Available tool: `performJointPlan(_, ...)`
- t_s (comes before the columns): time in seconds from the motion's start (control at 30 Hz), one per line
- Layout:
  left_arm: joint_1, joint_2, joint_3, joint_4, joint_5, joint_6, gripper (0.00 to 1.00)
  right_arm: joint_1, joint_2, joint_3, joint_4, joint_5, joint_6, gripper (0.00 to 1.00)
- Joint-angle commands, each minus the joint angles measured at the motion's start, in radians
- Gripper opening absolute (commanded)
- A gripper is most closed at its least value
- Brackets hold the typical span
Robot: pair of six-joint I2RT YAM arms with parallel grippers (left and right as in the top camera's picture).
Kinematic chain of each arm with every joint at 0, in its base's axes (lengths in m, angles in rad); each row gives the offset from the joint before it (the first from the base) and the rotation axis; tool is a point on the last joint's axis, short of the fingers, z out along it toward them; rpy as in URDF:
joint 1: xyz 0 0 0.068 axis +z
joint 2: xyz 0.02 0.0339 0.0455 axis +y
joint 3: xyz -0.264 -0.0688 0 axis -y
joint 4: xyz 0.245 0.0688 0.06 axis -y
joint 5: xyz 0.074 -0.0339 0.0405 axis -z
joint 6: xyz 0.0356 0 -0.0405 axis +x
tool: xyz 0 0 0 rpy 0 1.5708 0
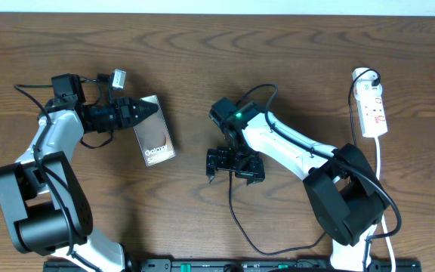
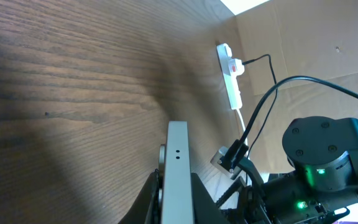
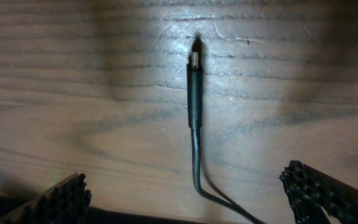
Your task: Plug charger to phone and switch on socket
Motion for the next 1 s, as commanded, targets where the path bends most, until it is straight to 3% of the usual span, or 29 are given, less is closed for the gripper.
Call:
performJointPlan(0.0,-0.001,-0.006,0.011,-0.003,0.035,0.01,0.07,-0.003,0.003,0.008,0.0,0.019,-0.004,0.98)
performJointPlan(0.7,-0.001,-0.006,0.011,-0.007,0.035,0.01,0.07,-0.003,0.054,0.008,0.021,0.084,-0.016,0.98)
performJointPlan(0.97,-0.001,-0.006,0.011,-0.007,0.035,0.01,0.07,-0.003,0.054,0.008,0.024,0.114,-0.016,0.91)
